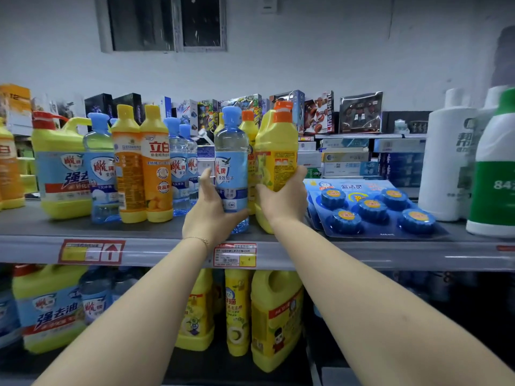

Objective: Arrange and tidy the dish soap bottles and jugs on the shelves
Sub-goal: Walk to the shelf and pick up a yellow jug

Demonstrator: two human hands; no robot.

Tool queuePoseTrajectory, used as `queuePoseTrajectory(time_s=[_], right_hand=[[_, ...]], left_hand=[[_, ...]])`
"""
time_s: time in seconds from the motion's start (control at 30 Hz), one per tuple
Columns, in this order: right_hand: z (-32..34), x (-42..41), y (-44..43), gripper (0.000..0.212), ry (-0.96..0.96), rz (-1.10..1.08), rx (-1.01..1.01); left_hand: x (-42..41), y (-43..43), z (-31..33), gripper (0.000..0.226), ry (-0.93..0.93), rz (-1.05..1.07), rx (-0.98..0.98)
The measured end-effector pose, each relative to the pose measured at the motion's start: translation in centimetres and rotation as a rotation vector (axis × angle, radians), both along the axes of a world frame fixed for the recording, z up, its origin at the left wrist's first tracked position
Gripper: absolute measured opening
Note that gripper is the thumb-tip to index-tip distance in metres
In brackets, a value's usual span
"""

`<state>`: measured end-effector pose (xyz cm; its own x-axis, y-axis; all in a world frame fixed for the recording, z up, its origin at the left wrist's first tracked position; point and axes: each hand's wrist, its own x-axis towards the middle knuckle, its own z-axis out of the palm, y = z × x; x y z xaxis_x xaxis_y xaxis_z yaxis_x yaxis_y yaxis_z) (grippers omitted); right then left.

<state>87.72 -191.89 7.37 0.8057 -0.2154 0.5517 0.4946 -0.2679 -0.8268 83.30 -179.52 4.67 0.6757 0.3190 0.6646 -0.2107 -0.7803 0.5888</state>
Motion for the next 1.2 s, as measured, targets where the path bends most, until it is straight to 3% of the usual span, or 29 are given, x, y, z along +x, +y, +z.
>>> queuePoseTrajectory(time_s=[0.1,0.27,0.4,0.6,0.73,0.83,1.03,1.2], right_hand=[[-0.1,-0.5,-0.6,0.052,-0.039,0.010,0.065],[1.1,-2.6,-3.1,0.047,-0.155,0.069,0.176],[2.2,-4.5,-5.7,0.045,-0.261,0.099,0.239],[2.5,-6.1,-8.6,0.041,-0.333,0.190,0.289],[2.0,-7.3,-9.7,0.029,-0.302,0.405,0.411],[1.2,-7.9,-10.1,0.021,-0.217,0.617,0.489],[-1.7,-8.4,-8.1,0.041,-0.073,0.865,0.520],[-3.7,-10.0,-4.4,0.070,-0.086,0.922,0.414]], left_hand=[[-0.2,-0.1,-0.1,0.101,-0.177,0.026,0.173],[-0.9,-0.3,0.1,0.073,-0.245,0.078,0.288],[-1.9,-1.7,1.8,0.066,-0.278,-0.012,0.136],[-3.1,-5.4,5.0,0.079,-0.161,-0.341,-0.068],[-4.1,-6.4,5.1,0.086,-0.048,-0.612,-0.273],[-5.2,-6.4,4.3,0.078,-0.025,-0.654,-0.333],[-8.2,-4.1,2.0,0.078,-0.022,-0.552,-0.376],[-11.0,-0.3,-1.0,0.092,-0.080,-0.450,-0.373]])
